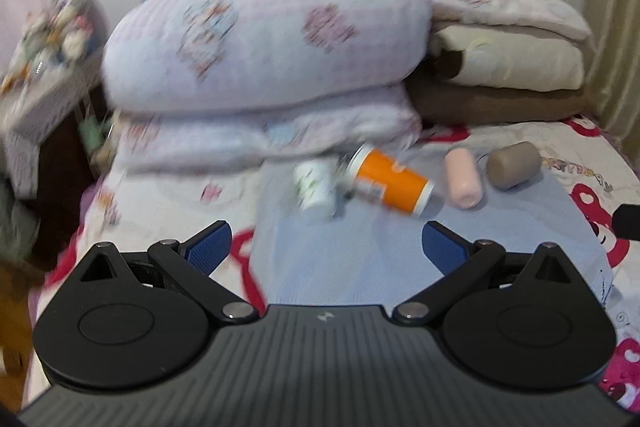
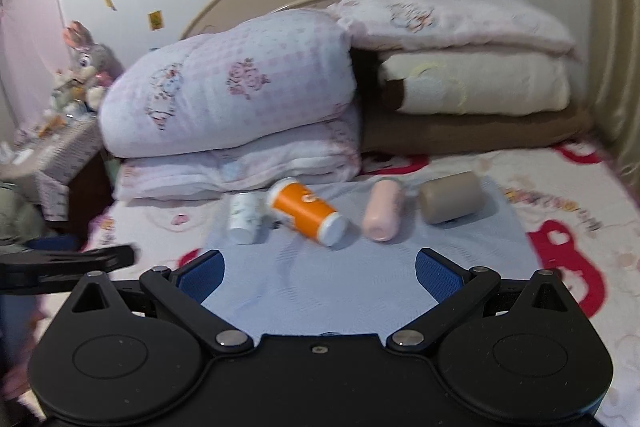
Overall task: Flip cup upright
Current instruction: 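Move the right tool toward the lying grey tumbler and close around it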
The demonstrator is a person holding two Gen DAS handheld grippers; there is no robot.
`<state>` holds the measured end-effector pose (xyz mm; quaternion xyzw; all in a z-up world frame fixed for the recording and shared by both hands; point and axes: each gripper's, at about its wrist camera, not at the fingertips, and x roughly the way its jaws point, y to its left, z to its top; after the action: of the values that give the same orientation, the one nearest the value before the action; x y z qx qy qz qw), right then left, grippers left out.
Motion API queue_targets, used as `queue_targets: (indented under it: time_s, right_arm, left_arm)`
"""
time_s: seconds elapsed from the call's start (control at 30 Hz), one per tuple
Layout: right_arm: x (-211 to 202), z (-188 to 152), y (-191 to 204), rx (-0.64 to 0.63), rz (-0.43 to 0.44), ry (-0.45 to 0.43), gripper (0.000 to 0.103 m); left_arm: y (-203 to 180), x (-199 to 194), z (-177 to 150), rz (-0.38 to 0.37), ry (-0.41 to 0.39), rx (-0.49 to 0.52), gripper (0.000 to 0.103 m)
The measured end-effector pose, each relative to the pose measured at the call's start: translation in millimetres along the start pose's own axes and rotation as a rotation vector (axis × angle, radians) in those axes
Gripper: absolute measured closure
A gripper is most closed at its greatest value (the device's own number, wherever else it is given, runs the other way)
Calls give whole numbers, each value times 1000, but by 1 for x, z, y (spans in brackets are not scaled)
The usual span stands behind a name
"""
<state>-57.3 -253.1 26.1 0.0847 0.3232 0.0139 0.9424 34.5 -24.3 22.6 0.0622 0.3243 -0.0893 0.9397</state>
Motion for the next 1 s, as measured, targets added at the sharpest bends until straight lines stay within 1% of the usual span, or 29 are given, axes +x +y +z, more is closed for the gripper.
queue_targets:
  time_s: [0.07,0.13,0.17,0.27,0.37,0.43,0.57,0.63,0.73,0.77,0.83,0.93,1.0]
  right_arm:
    - [4,10,-9,9,50,36,0]
    - [11,15,-18,33,84,61,0]
    - [18,18,-25,54,101,78,0]
    - [39,24,-45,116,109,119,0]
    - [65,25,-79,236,136,176,0]
    - [83,25,-102,310,139,210,0]
    - [118,31,-137,378,110,252,0]
    - [136,36,-151,414,120,276,0]
    - [170,43,-170,516,155,321,1]
    - [179,46,-174,552,161,341,3]
    - [195,48,-185,614,150,367,5]
    - [216,54,-201,659,97,359,5]
    - [229,55,-213,716,95,370,6]
  left_arm:
    - [-20,10,14,-8,-23,105,0]
    - [-39,23,27,-13,-30,169,0]
    - [-48,29,31,-19,-31,188,0]
    - [-72,56,44,-62,-18,236,0]
    - [-90,87,49,-92,2,265,0]
    - [-99,107,52,-110,10,274,0]
    - [-116,148,57,-164,22,273,0]
    - [-124,169,58,-193,37,266,2]
    - [-137,199,56,-241,51,274,3]
    - [-140,207,54,-247,53,270,3]
    - [-145,221,52,-276,51,253,3]
    - [-149,238,50,-343,53,213,3]
    - [-155,249,50,-384,48,198,4]
